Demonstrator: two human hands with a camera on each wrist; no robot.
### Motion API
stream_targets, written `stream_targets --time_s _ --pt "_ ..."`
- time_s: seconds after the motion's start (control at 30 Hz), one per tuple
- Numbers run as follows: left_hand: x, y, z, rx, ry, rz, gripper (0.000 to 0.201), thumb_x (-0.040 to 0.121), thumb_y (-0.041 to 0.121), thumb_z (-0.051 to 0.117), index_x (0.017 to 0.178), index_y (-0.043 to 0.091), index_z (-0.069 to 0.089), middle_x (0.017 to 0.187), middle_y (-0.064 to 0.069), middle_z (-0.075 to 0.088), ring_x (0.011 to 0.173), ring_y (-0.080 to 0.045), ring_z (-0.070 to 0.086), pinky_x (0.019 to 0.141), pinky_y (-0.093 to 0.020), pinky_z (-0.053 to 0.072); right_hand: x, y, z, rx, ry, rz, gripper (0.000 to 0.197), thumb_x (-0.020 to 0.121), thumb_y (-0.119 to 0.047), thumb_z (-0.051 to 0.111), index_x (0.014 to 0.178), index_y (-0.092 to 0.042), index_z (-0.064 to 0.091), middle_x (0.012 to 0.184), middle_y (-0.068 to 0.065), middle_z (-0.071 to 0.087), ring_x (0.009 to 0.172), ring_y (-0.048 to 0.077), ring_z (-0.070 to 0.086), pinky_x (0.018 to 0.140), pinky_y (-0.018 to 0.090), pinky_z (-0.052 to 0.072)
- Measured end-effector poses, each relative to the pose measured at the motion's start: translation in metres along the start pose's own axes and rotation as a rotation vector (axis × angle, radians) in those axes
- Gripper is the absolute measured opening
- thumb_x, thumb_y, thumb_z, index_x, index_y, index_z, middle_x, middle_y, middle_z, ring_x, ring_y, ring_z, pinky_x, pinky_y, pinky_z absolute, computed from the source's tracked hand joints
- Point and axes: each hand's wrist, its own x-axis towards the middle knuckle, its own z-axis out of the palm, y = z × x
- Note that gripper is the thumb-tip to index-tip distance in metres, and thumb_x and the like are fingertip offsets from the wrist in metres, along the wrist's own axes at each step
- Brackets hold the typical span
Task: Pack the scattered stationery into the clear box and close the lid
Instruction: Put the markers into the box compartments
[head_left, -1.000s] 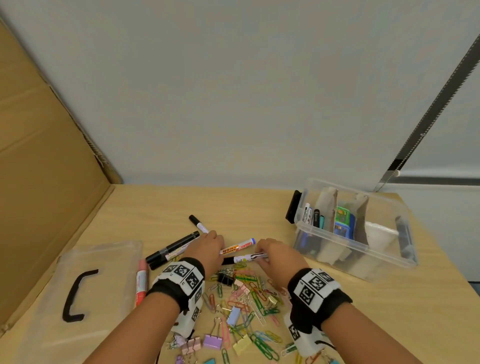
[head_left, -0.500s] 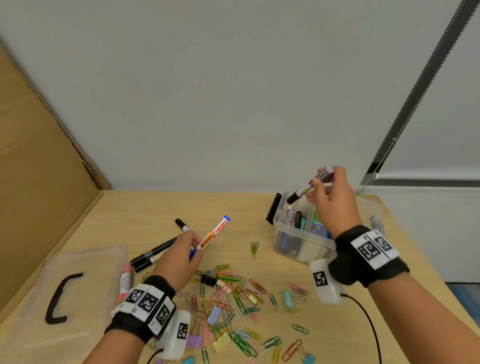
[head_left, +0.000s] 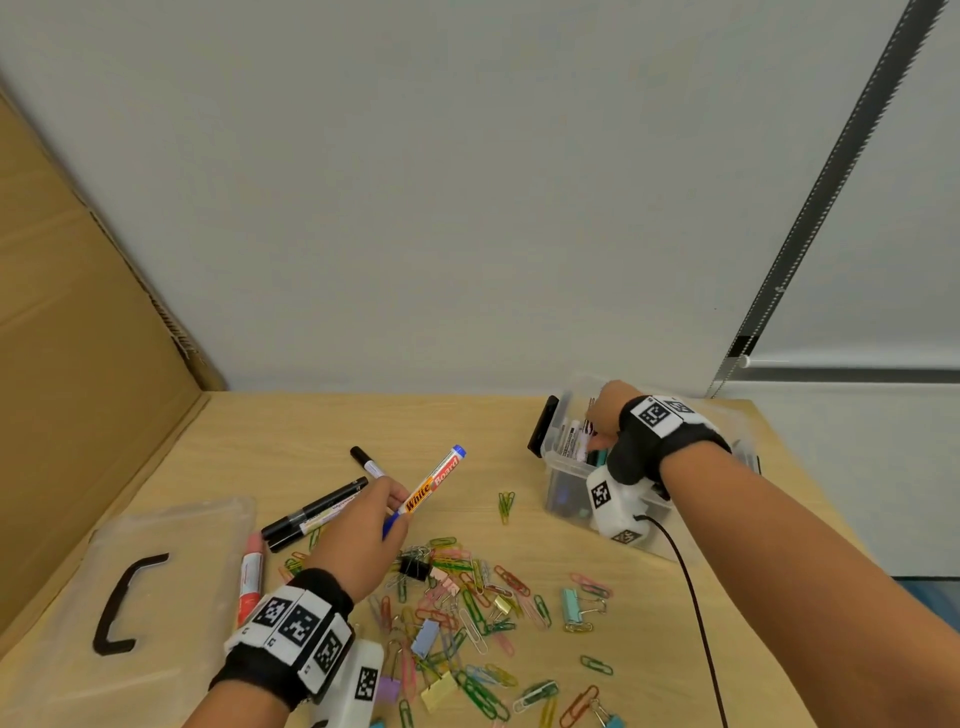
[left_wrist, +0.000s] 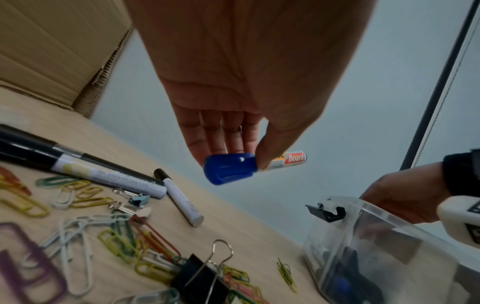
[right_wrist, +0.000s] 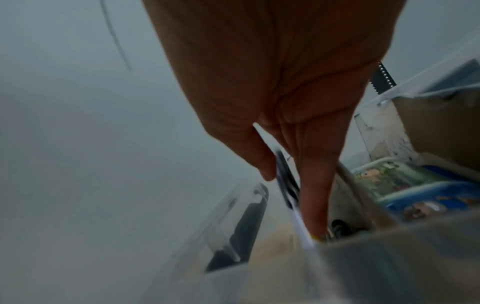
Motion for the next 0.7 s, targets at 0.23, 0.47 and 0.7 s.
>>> stream_targets --time_s 0.23,0.47,0.7 --pt "-0.008 0.006 0.001 -0.004 -0.013 0.014 0.011 0.094 0.025 0.050 0.104 0.030 0.048 0.099 0.011 0.056 0.082 -0.004 0.056 0.074 -0.026 0.051 -0.012 0.021 0.000 -0.108 0.247 -0.152 0.034 0.095 -0.008 0.042 0.125 0.000 0.054 0.127 0.019 0.058 0.114 0.033 0.057 0.092 0.034 0.045" --pt "-0.016 0.051 0.013 -0.052 0.019 0.126 0.033 0.097 0.027 0.046 0.130 0.029 0.047 0.103 0.012 0.053 0.084 -0.005 0.058 0.073 -0.021 0.051 -0.062 0.115 0.004 -0.354 0.609 -0.205 0.047 0.097 -0.027 0.038 0.140 -0.009 0.040 0.150 0.010 0.036 0.138 0.027 0.032 0.114 0.042 0.026" --pt "0.024 0.144 0.049 0.062 0.086 0.284 0.038 0.097 0.025 0.043 0.135 0.025 0.048 0.097 0.007 0.047 0.087 -0.007 0.048 0.078 -0.020 0.044 -0.068 0.143 0.015 -0.439 0.497 -0.096 0.076 0.089 -0.047 0.001 0.150 -0.006 0.018 0.160 0.012 0.007 0.148 0.024 0.003 0.120 0.038 0.005"
